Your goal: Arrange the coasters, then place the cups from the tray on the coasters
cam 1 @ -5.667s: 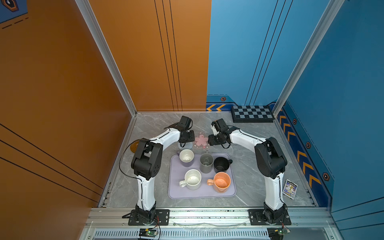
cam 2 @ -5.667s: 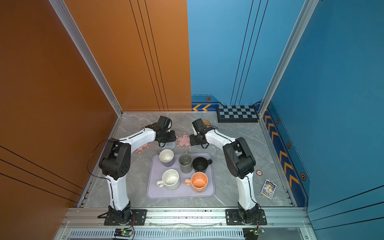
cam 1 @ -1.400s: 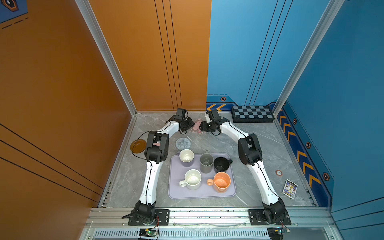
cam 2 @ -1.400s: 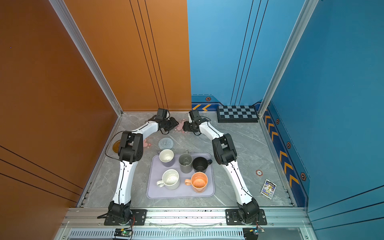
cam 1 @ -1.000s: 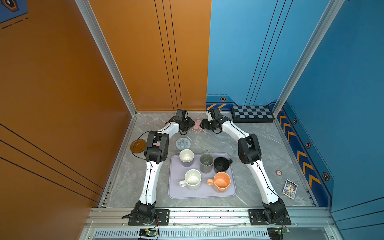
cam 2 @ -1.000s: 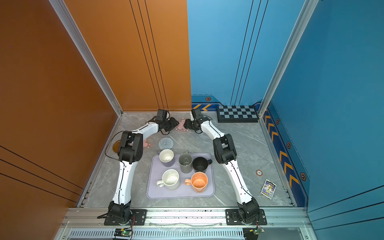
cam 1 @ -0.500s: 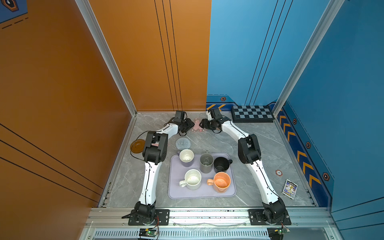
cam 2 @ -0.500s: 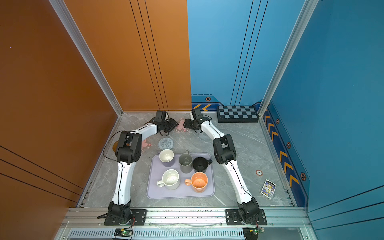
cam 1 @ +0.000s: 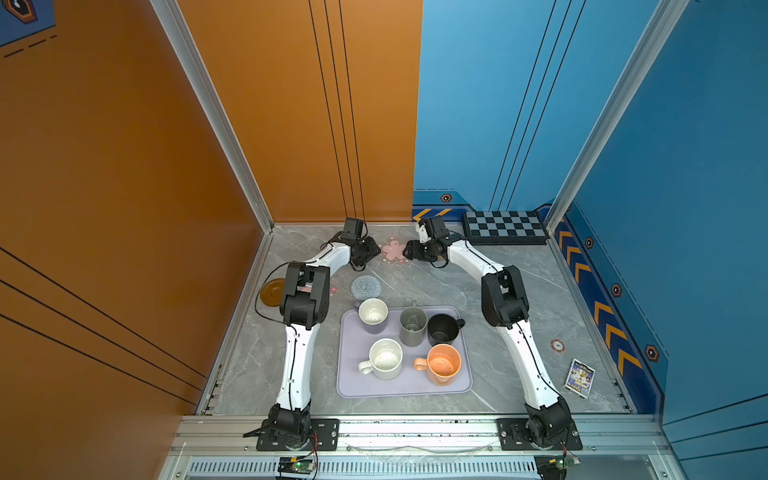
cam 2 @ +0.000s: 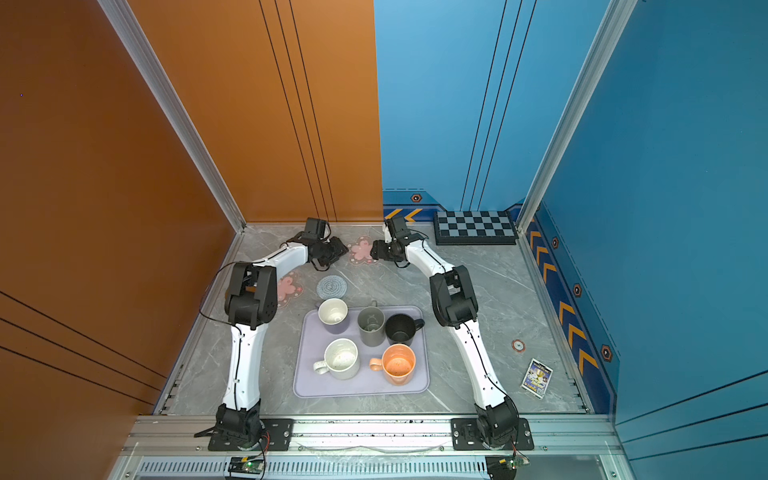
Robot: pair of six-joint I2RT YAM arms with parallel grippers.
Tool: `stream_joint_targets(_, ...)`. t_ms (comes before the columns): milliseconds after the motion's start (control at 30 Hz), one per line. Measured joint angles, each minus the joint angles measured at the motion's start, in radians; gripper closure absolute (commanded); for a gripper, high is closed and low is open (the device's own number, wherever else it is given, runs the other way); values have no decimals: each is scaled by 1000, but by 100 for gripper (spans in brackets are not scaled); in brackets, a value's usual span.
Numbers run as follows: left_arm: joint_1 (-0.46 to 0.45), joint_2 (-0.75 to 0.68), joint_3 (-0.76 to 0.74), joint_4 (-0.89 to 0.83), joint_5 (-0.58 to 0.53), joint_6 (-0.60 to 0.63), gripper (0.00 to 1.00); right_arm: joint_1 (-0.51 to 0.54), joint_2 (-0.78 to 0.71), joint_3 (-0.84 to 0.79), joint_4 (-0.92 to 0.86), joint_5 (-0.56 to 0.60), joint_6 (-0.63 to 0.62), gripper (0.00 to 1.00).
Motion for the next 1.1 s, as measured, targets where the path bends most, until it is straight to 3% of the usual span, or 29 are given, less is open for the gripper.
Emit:
stream_joint_targets(267,21,-275,-141,-139,-66,114,47,-16,-217,-230,-44,39,-86,30)
stream_joint_targets(500,20,-537,-382,-203,-130,188,47,-11,-477,-462,-43,79,-160,30)
stream_joint_targets(700,20,-646,-541,-249,-175,199,44,-10,-650,-643,-45,144,-189,29)
stream_joint_targets(933,37,-735,-610,-254,-209,196,44,-10,-788,-747,-52,230,-198,28)
stream_joint_targets(1100,145,-779,-666,-261,-223,143,45,-10,-863,-755,-51,271,-201,27)
